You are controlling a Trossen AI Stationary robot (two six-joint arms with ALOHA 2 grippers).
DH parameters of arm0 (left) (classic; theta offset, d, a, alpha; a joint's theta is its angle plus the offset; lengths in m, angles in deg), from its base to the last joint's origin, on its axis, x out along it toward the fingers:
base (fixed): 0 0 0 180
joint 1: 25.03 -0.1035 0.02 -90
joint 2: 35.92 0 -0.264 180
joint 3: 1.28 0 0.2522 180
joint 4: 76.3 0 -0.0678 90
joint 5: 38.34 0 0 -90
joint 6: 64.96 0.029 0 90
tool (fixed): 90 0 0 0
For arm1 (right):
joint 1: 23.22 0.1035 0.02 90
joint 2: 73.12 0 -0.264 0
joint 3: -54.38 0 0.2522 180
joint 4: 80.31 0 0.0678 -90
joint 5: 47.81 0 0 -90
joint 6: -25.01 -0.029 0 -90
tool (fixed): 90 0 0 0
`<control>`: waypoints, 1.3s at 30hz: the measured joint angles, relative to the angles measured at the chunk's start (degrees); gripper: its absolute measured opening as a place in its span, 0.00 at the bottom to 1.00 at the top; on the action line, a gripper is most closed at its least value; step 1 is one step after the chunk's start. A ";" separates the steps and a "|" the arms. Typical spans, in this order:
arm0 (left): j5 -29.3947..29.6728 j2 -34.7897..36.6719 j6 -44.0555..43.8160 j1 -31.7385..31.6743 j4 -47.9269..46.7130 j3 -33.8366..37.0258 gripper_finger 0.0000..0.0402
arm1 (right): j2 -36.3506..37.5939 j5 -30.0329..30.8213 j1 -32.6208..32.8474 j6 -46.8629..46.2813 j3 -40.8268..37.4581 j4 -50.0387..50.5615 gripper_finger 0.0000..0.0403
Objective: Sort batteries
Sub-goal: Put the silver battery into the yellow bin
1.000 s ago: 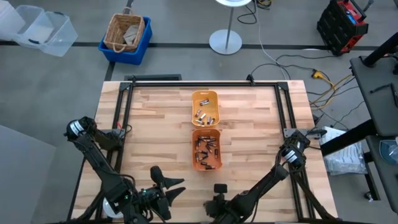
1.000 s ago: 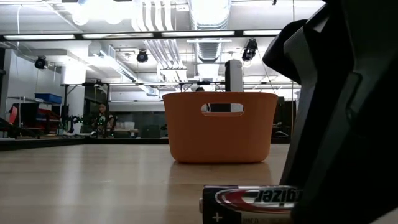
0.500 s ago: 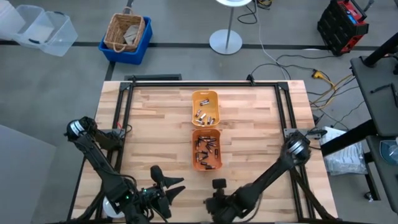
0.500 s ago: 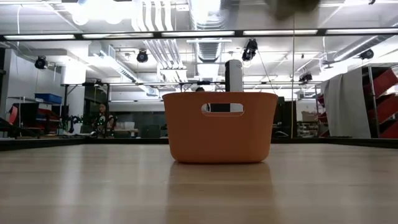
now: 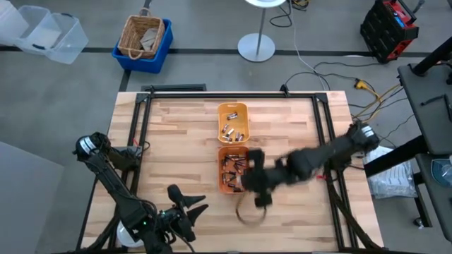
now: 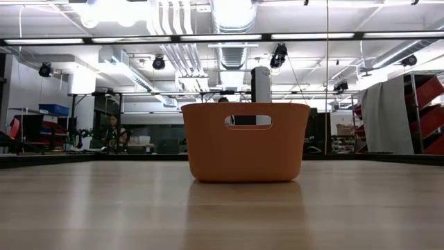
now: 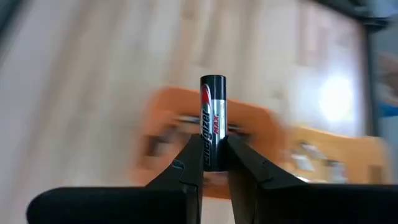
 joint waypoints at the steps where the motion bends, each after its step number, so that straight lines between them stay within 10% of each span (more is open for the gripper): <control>1: 0.00 0.00 -1.02 0.00 -0.42 0.00 0.31 | 1.03 -0.05 -2.23 2.95 -0.69 -0.19 0.09; 17: -2.02 0.00 -10.98 0.02 -7.20 0.28 0.31 | 3.73 -32.55 -40.54 33.46 -20.88 -25.77 0.09; 39: 3.06 1.26 -9.68 -3.00 -13.28 0.28 0.31 | -7.40 -33.87 -52.55 40.91 -24.87 -39.65 0.15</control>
